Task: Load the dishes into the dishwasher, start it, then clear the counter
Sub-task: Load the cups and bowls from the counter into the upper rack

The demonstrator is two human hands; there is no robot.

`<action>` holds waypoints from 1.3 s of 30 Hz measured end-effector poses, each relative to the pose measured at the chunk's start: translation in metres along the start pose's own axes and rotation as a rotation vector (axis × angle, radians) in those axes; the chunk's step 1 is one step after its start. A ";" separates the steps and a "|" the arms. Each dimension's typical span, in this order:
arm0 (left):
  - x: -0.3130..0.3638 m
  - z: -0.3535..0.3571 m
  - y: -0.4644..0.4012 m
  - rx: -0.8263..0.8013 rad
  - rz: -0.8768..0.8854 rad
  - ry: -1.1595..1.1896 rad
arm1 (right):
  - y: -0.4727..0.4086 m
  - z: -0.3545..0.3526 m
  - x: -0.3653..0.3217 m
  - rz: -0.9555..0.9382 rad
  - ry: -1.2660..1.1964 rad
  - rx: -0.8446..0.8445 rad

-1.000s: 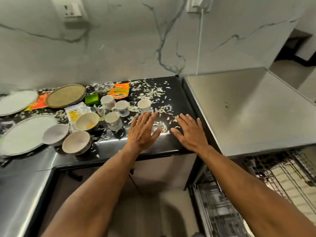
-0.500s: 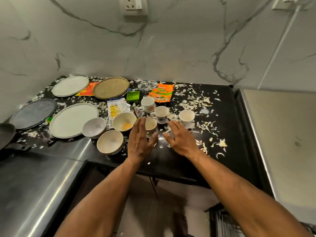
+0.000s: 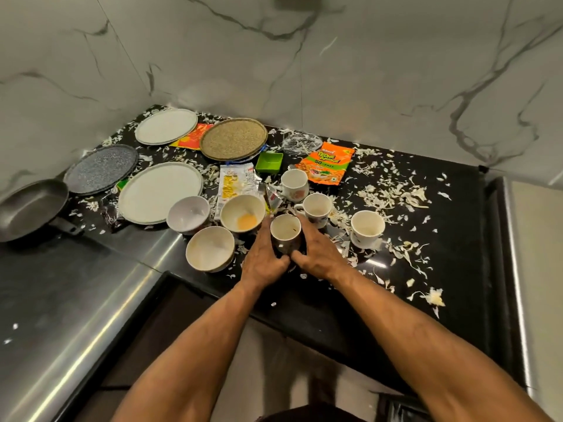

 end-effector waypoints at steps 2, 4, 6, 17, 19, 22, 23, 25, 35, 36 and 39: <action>0.001 0.002 -0.001 -0.005 0.009 0.023 | -0.003 0.003 0.001 -0.004 -0.006 -0.027; 0.000 0.001 -0.002 0.002 0.016 0.039 | -0.003 0.003 0.002 -0.003 -0.021 -0.041; 0.001 0.001 -0.003 0.001 0.031 0.043 | -0.001 0.001 0.003 -0.001 -0.035 -0.040; 0.028 0.009 0.025 -0.010 0.197 0.009 | 0.045 -0.011 -0.010 -0.009 -0.117 0.138; 0.035 0.015 0.034 -0.044 0.245 -0.004 | 0.062 -0.011 -0.013 -0.019 -0.152 0.170; 0.048 0.026 0.050 -0.120 0.332 -0.014 | 0.094 -0.010 -0.014 0.011 -0.187 0.244; 0.051 0.029 0.055 -0.134 0.354 -0.009 | 0.103 -0.009 -0.013 0.019 -0.195 0.266; 0.059 0.036 0.072 -0.155 0.400 0.014 | 0.126 -0.006 -0.013 0.035 -0.198 0.310; 0.101 0.091 0.170 -0.310 0.644 0.112 | 0.260 0.014 -0.001 0.152 -0.213 0.570; 0.106 0.099 0.180 -0.334 0.667 0.121 | 0.276 0.014 0.001 0.158 -0.211 0.605; 0.122 0.121 0.208 -0.382 0.704 0.148 | 0.318 0.016 0.008 0.170 -0.227 0.683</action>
Point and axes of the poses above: each hand's wrist, its own y-axis away from the middle knuckle, its own z-axis out of the palm, x = y × z, the point moved 9 cm from there along -y, towards the middle knuckle, and after that the axes turned 7 degrees about -x, right-handed, at the moved point
